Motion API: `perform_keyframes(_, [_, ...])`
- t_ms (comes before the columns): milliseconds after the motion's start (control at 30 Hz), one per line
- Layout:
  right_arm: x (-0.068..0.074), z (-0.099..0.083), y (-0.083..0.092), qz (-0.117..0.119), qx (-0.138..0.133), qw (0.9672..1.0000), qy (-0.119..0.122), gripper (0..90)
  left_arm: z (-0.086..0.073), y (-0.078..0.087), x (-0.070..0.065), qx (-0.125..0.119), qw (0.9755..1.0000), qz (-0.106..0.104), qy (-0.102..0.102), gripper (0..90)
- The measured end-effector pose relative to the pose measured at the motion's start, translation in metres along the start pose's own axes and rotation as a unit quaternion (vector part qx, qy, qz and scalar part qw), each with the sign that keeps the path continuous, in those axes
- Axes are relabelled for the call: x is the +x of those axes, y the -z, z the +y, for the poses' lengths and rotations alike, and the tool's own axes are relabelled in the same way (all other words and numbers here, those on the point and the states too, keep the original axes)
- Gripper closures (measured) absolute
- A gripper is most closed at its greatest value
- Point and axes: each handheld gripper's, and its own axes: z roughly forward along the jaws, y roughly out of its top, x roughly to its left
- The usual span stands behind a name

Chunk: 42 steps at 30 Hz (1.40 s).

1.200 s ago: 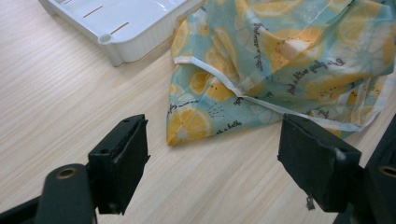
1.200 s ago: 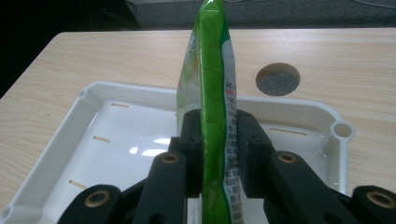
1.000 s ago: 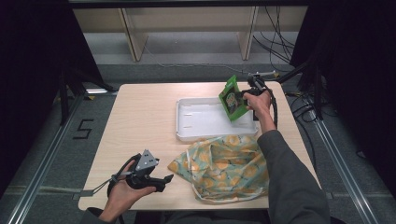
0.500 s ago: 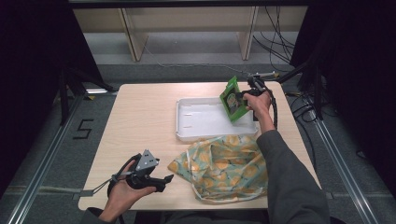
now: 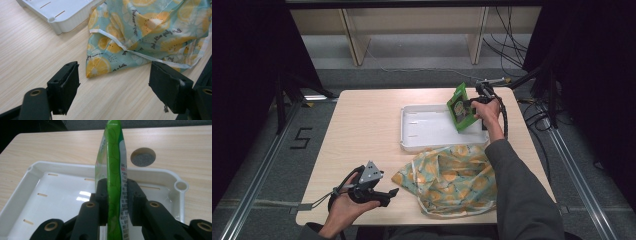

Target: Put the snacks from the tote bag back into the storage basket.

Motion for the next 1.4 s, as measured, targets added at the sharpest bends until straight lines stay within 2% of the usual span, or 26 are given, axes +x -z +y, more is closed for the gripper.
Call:
perform_keyframes(67, [0.001,-0.001,0.0,-0.001,0.003,1.0,-0.008,74.6,0.001,0.001,0.002,0.007,0.9998,-0.002,-0.02,23.7])
perform_keyframes(100, [0.0,-0.001,0.0,-0.003,-0.002,1.0,-0.001,74.5,0.0,0.0,0.001,0.001,0.9999,-0.002,-0.012,23.7])
perform_keyframes(200, [0.003,-0.001,0.0,0.002,0.006,0.9999,-0.012,74.0,0.001,0.0,0.001,0.007,0.9997,0.0,-0.022,23.7])
perform_keyframes(233, [0.002,-0.001,0.0,-0.003,0.004,1.0,-0.007,73.8,0.001,-0.001,0.0,0.0,0.9999,0.0,-0.013,23.7])
perform_keyframes(267, [0.002,-0.001,0.0,-0.005,0.006,0.9999,-0.009,73.7,0.001,0.001,0.002,0.012,0.9996,-0.003,-0.027,23.7])
perform_keyframes(300, [0.001,-0.002,-0.002,-0.001,-0.006,0.9999,-0.009,73.4,0.001,0.0,0.001,0.011,0.9996,-0.004,-0.026,23.7])
perform_keyframes(367, [0.004,-0.003,0.0,-0.004,0.026,0.9989,-0.038,72.7,0.001,0.0,0.0,0.007,0.9999,-0.005,-0.015,24.1])
perform_keyframes(433, [0.002,-0.004,0.0,-0.006,0.027,0.9992,-0.03,72.4,0.001,0.0,0.0,0.007,0.9998,-0.004,-0.016,24.4])
perform_keyframes(500, [0.002,-0.005,-0.002,-0.007,0.028,0.9982,-0.052,71.9,0.001,0.0,-0.001,0.006,0.9999,-0.005,-0.013,24.5])
perform_keyframes(533, [0.0,-0.005,-0.002,-0.009,0.03,0.9986,-0.042,71.7,0.001,0.0,-0.001,0.006,0.9999,-0.005,-0.014,24.5])
perform_keyframes(667, [-0.001,-0.008,-0.003,-0.007,0.035,0.9971,-0.067,70.2,0.001,0.001,0.0,0.003,0.9997,-0.005,-0.025,25.3])
perform_keyframes(733, [-0.001,-0.008,-0.004,-0.009,0.035,0.9967,-0.072,70.1,0.001,0.001,-0.002,-0.009,0.9999,-0.001,-0.009,25.5])
perform_keyframes(800, [-0.003,-0.008,-0.003,0.009,0.042,0.996,-0.078,69.6,0.002,0.001,-0.002,-0.012,0.9998,-0.002,-0.013,25.6])
perform_keyframes(833, [-0.001,-0.009,-0.005,-0.016,0.031,0.9962,-0.079,69.3,0.002,0.001,-0.002,-0.011,0.9998,-0.002,-0.013,25.6])
perform_keyframes(867, [-0.004,-0.01,-0.007,-0.021,0.018,0.9974,-0.066,69.2,0.002,0.001,-0.002,-0.01,0.9998,-0.001,-0.014,25.6])
perform_keyframes(900, [-0.005,-0.009,-0.006,-0.017,0.036,0.9973,-0.061,68.8,0.002,0.001,-0.003,-0.007,0.9999,0.0,-0.008,25.7])
perform_keyframes(967, [-0.006,-0.01,-0.007,-0.019,0.039,0.9972,-0.061,68.3,0.002,0.0,-0.004,-0.012,0.9999,-0.003,-0.004,25.8])
perform_keyframes(1067, [-0.006,-0.012,-0.01,-0.022,0.027,0.9972,-0.066,67.9,0.002,0.001,-0.003,-0.012,0.9998,-0.006,-0.016,25.8])
perform_keyframes(1167, [-0.006,-0.012,-0.01,-0.027,0.042,0.9959,-0.075,67.3,0.002,0.001,-0.004,-0.012,0.9999,-0.004,-0.008,25.9])
perform_keyframes(1200, [-0.006,-0.012,-0.01,-0.03,0.041,0.9961,-0.073,67.3,0.002,0.001,-0.004,-0.011,0.9999,-0.004,-0.011,25.9])
perform_keyframes(1233, [-0.007,-0.014,-0.014,-0.033,0.02,0.9971,-0.066,67.0,0.002,0.001,-0.004,-0.011,0.9999,-0.004,-0.012,25.9])
perform_keyframes(1267, [-0.007,-0.013,-0.011,-0.034,0.047,0.9961,-0.067,66.8,0.002,0.002,-0.004,-0.008,0.9998,-0.002,-0.015,25.9])
perform_keyframes(1300, [-0.008,-0.014,-0.012,-0.041,0.043,0.9964,-0.06,69.4,0.002,0.001,-0.004,-0.01,0.9998,-0.005,-0.014,25.9])
perform_keyframes(1333, [-0.009,-0.015,-0.012,-0.043,0.049,0.9964,-0.054,69.1,0.003,0.003,-0.002,0.001,0.9994,-0.008,-0.033,25.9])
perform_keyframes(1367, [-0.009,-0.016,-0.014,-0.04,0.045,0.9962,-0.063,69.2,0.002,0.002,-0.004,-0.004,0.9998,-0.009,-0.016,25.9])
perform_keyframes(1400, [-0.009,-0.016,-0.014,-0.041,0.043,0.9958,-0.07,69.1,0.002,0.002,-0.004,-0.004,0.9998,-0.01,-0.017,26.0])
